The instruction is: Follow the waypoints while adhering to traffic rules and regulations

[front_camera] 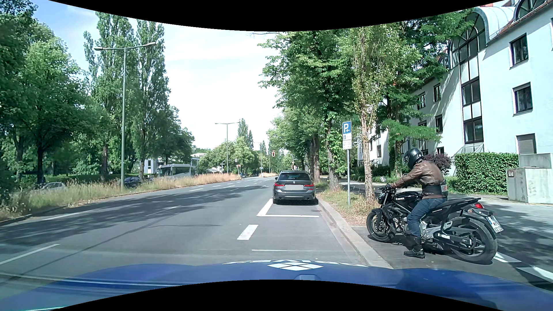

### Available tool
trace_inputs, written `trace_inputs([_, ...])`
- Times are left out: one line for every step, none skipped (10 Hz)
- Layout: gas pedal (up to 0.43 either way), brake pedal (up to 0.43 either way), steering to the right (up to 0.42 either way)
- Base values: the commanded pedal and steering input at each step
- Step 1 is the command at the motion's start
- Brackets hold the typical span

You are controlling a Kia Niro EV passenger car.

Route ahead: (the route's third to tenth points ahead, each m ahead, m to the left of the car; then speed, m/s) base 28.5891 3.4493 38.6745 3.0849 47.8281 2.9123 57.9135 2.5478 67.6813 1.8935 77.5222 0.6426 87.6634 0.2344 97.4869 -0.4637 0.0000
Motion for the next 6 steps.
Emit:
trace_inputs([0.0,0.402,-0.028])
trace_inputs([0.0,0.402,-0.028])
trace_inputs([0.0,0.402,-0.028])
trace_inputs([0.0,0.402,-0.028])
trace_inputs([0.0,0.402,-0.028])
trace_inputs([0.0,0.409,-0.028])
